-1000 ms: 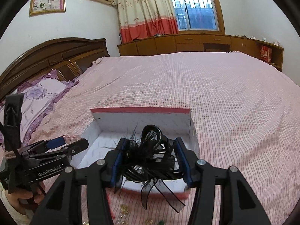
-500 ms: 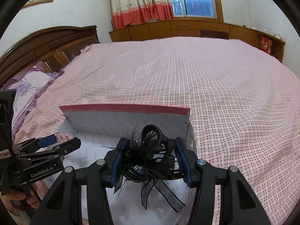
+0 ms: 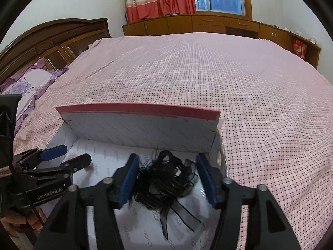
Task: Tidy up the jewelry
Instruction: 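Carry both clips into the shoebox and open both grippers to release them, then withdraw both grippers from the box toward the remaining jewelry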
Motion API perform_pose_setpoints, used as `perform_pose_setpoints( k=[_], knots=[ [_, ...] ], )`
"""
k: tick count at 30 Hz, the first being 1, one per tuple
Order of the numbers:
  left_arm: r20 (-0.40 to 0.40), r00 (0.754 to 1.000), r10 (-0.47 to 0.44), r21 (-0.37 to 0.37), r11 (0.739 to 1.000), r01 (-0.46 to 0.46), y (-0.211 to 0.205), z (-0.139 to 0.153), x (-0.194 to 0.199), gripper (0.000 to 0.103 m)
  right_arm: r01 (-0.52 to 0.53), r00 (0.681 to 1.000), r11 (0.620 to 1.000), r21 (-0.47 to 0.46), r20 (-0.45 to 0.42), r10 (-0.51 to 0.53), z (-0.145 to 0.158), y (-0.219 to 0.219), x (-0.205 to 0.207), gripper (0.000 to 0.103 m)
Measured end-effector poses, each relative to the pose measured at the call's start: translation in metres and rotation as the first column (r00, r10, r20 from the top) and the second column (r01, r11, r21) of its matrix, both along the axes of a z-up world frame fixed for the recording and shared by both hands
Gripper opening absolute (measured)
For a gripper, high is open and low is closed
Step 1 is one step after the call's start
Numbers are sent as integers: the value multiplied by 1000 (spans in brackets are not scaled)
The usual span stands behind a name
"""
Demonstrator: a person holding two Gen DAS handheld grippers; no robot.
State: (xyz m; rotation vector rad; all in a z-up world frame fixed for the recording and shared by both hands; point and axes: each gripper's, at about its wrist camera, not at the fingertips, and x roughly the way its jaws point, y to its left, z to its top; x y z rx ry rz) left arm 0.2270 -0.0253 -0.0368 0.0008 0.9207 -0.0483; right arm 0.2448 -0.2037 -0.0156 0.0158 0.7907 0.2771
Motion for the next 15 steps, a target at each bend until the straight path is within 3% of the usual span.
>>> perform_pose_setpoints(
  k=[15],
  knots=[
    [64,998,-8,-83,996,14,12,46,-51,71,-24,995,999,41,95,20,39,-8,-44,66]
  ],
)
